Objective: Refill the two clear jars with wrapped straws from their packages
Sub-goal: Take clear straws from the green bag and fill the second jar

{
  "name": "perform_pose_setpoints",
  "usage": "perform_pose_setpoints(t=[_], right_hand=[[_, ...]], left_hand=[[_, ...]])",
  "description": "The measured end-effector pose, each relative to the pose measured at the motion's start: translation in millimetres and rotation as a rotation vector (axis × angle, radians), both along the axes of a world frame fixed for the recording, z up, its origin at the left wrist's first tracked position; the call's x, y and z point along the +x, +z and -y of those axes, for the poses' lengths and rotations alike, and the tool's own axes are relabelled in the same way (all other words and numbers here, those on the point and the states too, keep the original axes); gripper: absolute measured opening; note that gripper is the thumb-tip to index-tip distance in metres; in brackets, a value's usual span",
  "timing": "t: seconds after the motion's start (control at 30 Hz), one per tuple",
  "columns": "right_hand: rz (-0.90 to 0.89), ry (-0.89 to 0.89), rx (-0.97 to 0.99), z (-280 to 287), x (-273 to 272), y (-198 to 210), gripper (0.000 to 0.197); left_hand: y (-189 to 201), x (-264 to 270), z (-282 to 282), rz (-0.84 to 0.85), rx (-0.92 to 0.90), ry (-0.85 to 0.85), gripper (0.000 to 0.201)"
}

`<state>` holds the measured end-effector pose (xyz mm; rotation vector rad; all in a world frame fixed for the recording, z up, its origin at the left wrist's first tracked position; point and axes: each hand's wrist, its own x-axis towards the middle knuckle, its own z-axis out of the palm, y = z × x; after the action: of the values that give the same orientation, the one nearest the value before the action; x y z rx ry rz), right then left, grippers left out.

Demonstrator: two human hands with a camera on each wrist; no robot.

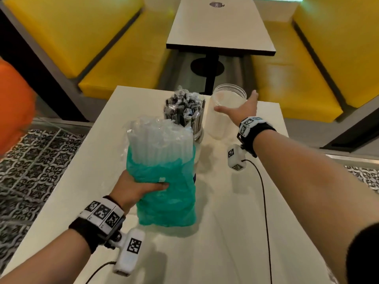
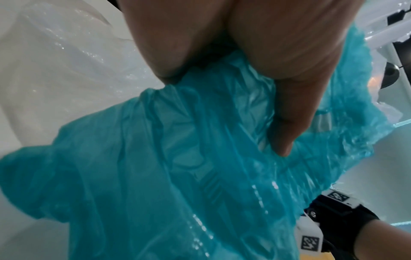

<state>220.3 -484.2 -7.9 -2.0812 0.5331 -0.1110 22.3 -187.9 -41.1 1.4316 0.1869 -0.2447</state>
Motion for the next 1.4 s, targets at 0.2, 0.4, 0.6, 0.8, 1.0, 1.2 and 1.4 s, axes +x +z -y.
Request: perform_pose_setpoints(t=[0.2, 0.4, 0.6, 0.8, 1.0, 1.2, 1.4], right_hand=[[0.024, -0.011, 0.055, -9, 17, -21, 0.129], [0.114, 0.025, 0.035, -10, -20, -15, 0.113], [0.167, 0.065, 0.009, 0, -101, -8, 0.113], [0.135, 0.110, -0.022, -16, -178, -6, 0.120], [0.073, 0.193, 0.046, -47, -233, -17, 0.121], [-0.023, 0.253, -0.018, -51, -246, -14, 0.145], [0.279, 0.428, 0.008, -87, -251, 49, 0.078]], left_hand=[[-1, 6, 12, -0.010, 0.001, 0.028, 0.075], [0, 10, 17, -0.030, 0.015, 0.043, 0.073], [4, 0, 11, -0.005, 0.022, 0.004, 0.074], [6, -18, -4, 0.009, 0.045, -0.020, 0.079], [6, -42, -17, -0.007, 0.051, -0.116, 0.077], [0, -60, -31, -0.037, 0.046, -0.134, 0.081], [5, -62, -37, -0.001, 0.024, -0.104, 0.079]])
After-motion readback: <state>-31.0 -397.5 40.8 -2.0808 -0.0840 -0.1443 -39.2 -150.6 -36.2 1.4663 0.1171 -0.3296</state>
